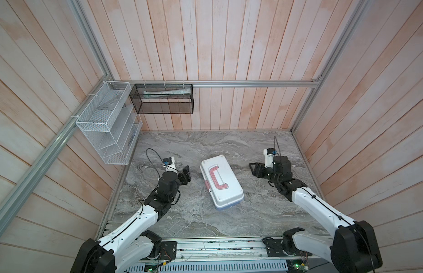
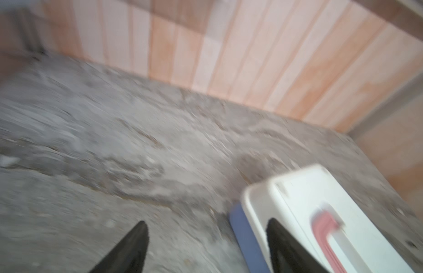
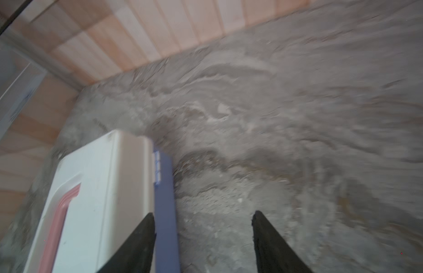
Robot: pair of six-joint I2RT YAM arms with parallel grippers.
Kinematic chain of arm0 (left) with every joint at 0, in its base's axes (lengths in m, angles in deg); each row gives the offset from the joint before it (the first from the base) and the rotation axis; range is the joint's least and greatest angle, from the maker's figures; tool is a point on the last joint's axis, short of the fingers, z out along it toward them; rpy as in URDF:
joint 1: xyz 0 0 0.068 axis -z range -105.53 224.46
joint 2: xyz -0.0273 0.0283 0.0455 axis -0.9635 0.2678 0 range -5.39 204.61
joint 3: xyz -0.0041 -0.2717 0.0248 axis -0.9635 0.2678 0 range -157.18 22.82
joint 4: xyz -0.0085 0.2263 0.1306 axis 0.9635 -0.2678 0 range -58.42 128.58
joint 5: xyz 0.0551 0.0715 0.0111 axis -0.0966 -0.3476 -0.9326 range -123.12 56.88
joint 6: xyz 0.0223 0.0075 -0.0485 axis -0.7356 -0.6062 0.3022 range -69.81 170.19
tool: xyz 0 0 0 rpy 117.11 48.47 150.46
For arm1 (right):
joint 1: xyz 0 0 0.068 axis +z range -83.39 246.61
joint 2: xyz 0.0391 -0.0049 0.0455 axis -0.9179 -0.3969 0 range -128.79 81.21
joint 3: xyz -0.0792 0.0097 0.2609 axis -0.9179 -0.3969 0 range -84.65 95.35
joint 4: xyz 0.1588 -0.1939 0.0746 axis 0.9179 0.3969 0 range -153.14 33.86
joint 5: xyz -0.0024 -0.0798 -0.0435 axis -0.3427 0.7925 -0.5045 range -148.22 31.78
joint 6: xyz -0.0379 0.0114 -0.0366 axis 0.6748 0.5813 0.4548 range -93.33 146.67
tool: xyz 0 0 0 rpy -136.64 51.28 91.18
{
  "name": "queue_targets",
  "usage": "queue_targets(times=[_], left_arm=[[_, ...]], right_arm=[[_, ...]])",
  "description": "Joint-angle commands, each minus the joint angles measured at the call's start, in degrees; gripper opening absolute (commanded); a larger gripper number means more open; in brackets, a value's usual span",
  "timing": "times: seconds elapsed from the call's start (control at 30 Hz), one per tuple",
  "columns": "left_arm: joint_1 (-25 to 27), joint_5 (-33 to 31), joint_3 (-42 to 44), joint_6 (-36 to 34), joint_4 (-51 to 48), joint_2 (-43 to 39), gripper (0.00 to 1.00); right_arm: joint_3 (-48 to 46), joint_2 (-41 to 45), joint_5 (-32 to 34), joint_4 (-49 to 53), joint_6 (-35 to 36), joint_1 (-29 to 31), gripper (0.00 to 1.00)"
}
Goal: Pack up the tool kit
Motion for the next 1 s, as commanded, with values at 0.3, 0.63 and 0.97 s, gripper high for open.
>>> queue_targets(times=[0.3, 0.63, 0.97], left_arm=[[-22.9, -1.1, 14.2, -15.5, 37.7, 13.5, 1.0], [-27.4, 21.1, 12.1, -19.3, 60.8, 34.8, 1.0], [-26.5, 20.9, 9.4, -20.7, 52.2, 33.1, 1.0]], right_arm=[[-17.9, -3.6, 38.8, -27.8, 10.2, -7.8, 0.7], [-26.4, -19.4, 21.5, -70.2, 22.6, -11.4, 0.7], [-24.2, -23.7, 20.0, -70.0, 22.3, -12.0, 0.98]])
